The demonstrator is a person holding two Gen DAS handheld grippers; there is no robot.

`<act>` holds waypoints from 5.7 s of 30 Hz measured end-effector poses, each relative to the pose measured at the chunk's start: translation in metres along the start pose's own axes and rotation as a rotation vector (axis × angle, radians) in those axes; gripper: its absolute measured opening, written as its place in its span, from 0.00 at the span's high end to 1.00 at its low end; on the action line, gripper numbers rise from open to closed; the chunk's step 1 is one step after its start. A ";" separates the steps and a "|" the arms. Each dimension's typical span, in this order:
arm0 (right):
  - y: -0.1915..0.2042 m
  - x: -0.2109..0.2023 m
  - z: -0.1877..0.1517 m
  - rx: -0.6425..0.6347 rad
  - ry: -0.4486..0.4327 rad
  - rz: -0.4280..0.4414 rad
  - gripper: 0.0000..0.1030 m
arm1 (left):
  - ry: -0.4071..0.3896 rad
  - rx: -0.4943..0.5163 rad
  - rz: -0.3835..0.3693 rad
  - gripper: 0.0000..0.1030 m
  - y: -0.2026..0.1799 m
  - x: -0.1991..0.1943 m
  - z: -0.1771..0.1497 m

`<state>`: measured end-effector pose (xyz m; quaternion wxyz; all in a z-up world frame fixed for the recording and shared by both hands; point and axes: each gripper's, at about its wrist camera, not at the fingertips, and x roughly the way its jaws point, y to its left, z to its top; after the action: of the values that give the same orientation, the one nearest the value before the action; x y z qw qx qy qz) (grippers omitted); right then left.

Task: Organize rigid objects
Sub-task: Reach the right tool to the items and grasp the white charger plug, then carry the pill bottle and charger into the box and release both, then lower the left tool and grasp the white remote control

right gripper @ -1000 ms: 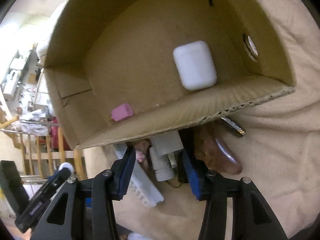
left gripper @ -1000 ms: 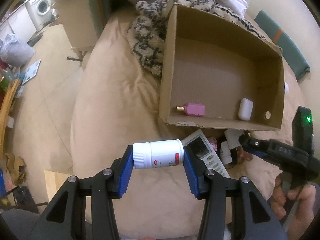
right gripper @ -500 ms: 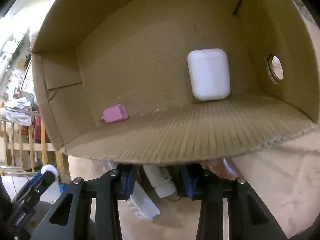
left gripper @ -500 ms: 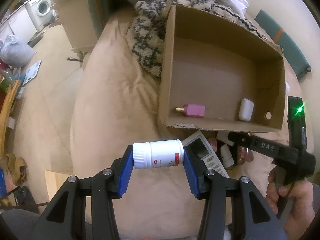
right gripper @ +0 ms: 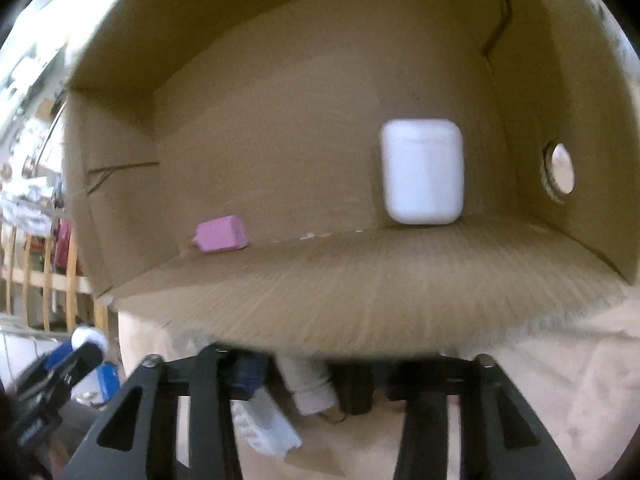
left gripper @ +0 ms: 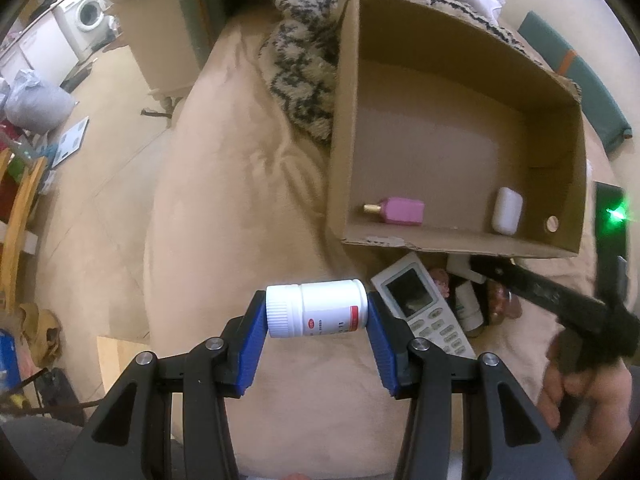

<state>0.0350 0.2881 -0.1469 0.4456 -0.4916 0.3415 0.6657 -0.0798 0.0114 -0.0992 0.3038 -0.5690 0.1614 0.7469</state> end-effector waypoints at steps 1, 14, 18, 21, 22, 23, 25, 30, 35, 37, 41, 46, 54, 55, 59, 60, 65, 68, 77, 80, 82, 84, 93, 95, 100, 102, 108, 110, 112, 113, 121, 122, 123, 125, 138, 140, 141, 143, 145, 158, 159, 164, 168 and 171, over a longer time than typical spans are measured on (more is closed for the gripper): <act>0.004 -0.001 -0.002 -0.013 0.000 0.015 0.59 | 0.003 -0.003 0.001 0.57 0.001 0.001 0.000; -0.026 0.027 0.011 0.220 0.020 0.238 0.59 | 0.003 -0.035 0.008 0.58 0.010 0.005 0.001; -0.025 0.032 0.009 0.226 0.015 0.245 0.63 | -0.027 -0.031 -0.012 0.58 0.009 -0.004 0.002; -0.014 0.037 0.009 0.202 0.012 0.203 0.64 | -0.022 -0.032 -0.021 0.58 0.010 -0.005 0.002; -0.007 0.039 0.010 0.177 0.017 0.167 0.64 | -0.018 -0.033 -0.024 0.58 0.010 -0.004 0.002; -0.004 0.032 0.012 0.154 0.019 0.132 0.64 | -0.015 -0.030 -0.023 0.58 0.010 -0.004 0.001; 0.008 0.034 0.012 0.104 0.020 0.063 0.63 | -0.012 -0.025 -0.019 0.58 0.009 -0.003 0.002; 0.022 0.040 0.012 0.105 0.000 -0.048 0.70 | -0.011 -0.018 -0.005 0.58 0.008 -0.001 0.002; 0.022 0.018 0.002 0.180 -0.015 -0.086 0.70 | -0.003 -0.033 0.012 0.58 0.012 0.003 0.003; 0.025 0.001 -0.004 0.178 -0.032 -0.106 0.70 | 0.000 -0.039 0.009 0.58 0.012 0.003 0.004; 0.014 -0.036 -0.020 0.224 -0.073 -0.081 0.70 | -0.023 -0.019 0.023 0.58 0.008 -0.002 0.001; 0.056 -0.055 -0.033 0.222 -0.142 -0.066 0.70 | -0.035 -0.005 0.025 0.58 0.007 -0.006 -0.002; 0.091 -0.111 -0.030 0.143 -0.355 -0.119 0.70 | -0.086 0.019 0.026 0.58 0.001 -0.017 -0.004; 0.092 -0.115 -0.028 0.142 -0.363 -0.122 0.70 | -0.097 0.021 0.024 0.58 0.000 -0.019 -0.004; 0.063 -0.133 -0.031 0.166 -0.374 -0.125 0.70 | -0.138 0.033 0.021 0.58 -0.004 -0.030 -0.001; 0.062 -0.137 -0.029 0.179 -0.373 -0.124 0.70 | -0.141 0.039 0.018 0.58 -0.006 -0.032 0.001; 0.060 -0.145 -0.006 0.188 -0.402 -0.144 0.70 | -0.186 0.074 0.010 0.58 -0.019 -0.050 0.020; 0.057 -0.146 0.011 0.208 -0.428 -0.171 0.70 | -0.206 0.091 0.000 0.58 -0.031 -0.056 0.039; 0.023 -0.123 0.056 0.309 -0.405 -0.197 0.70 | -0.222 0.169 0.019 0.58 -0.067 -0.032 0.078; 0.012 -0.112 0.065 0.335 -0.382 -0.219 0.70 | -0.215 0.196 0.037 0.58 -0.077 -0.013 0.088; 0.007 -0.102 0.068 0.356 -0.365 -0.230 0.70 | -0.211 0.212 0.046 0.58 -0.083 0.001 0.092; 0.000 -0.089 0.067 0.390 -0.340 -0.224 0.70 | -0.199 0.219 0.037 0.58 -0.086 0.013 0.096; -0.012 -0.047 0.059 0.500 -0.223 -0.267 0.70 | -0.150 0.244 0.070 0.58 -0.078 0.052 0.092; -0.013 -0.044 0.057 0.523 -0.214 -0.270 0.70 | -0.159 0.260 0.083 0.58 -0.079 0.053 0.091; -0.014 -0.034 0.055 0.559 -0.175 -0.283 0.70 | -0.167 0.281 0.087 0.58 -0.084 0.057 0.088; -0.014 -0.030 0.053 0.566 -0.156 -0.288 0.70 | -0.175 0.299 0.096 0.58 -0.087 0.059 0.087; -0.013 -0.023 0.048 0.598 -0.122 -0.309 0.70 | -0.180 0.334 0.117 0.58 -0.091 0.063 0.084; -0.013 -0.023 0.049 0.614 -0.122 -0.311 0.70 | -0.182 0.332 0.115 0.58 -0.091 0.063 0.084; -0.013 -0.023 0.049 0.628 -0.125 -0.317 0.70 | -0.182 0.332 0.116 0.58 -0.089 0.062 0.084; -0.013 -0.024 0.051 0.627 -0.129 -0.322 0.70 | -0.183 0.333 0.117 0.58 -0.089 0.062 0.084; -0.006 -0.041 0.055 0.662 -0.217 -0.330 0.50 | -0.171 0.353 0.098 0.26 -0.089 0.058 0.077; -0.002 -0.045 0.057 0.653 -0.242 -0.330 0.34 | -0.168 0.355 0.097 0.25 -0.090 0.059 0.078; 0.001 -0.048 0.059 0.640 -0.263 -0.330 0.30 | -0.168 0.355 0.094 0.25 -0.090 0.059 0.079; 0.006 -0.052 0.063 0.621 -0.277 -0.322 0.27 | -0.168 0.346 0.083 0.25 -0.086 0.056 0.080; 0.022 -0.084 0.063 0.632 -0.405 -0.379 0.00 | -0.220 0.267 0.015 0.19 -0.068 0.019 0.080; 0.023 -0.091 0.061 0.645 -0.423 -0.381 0.00 | -0.224 0.246 -0.015 0.19 -0.062 0.007 0.076; 0.024 -0.094 0.060 0.653 -0.432 -0.385 0.00 | -0.227 0.245 -0.022 0.19 -0.060 0.002 0.072; 0.026 -0.099 0.058 0.661 -0.449 -0.382 0.00 | -0.236 0.223 -0.019 0.19 -0.055 -0.007 0.066; 0.030 -0.103 0.057 0.665 -0.451 -0.388 0.00 | -0.235 0.192 -0.024 0.18 -0.046 -0.014 0.061; 0.084 -0.137 0.033 0.660 -0.502 -0.429 0.00 | -0.202 0.089 -0.032 0.18 0.000 -0.038 0.026; 0.088 -0.139 0.030 0.663 -0.500 -0.434 0.00 | -0.185 0.083 -0.036 0.18 0.002 -0.036 0.023; 0.109 -0.143 0.016 0.675 -0.505 -0.450 0.00 | -0.094 0.022 -0.062 0.18 0.010 -0.023 0.009; 0.116 -0.131 0.009 0.691 -0.461 -0.456 0.00 | -0.052 0.010 -0.078 0.18 0.007 -0.015 0.001; 0.109 -0.119 0.003 0.753 -0.412 -0.455 0.00 | -0.004 0.003 -0.083 0.18 0.006 -0.004 -0.004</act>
<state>-0.0533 0.2195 -0.0302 0.7849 -0.2165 0.3473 0.4652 -0.0798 0.0030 -0.0978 0.3355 -0.5734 0.1383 0.7346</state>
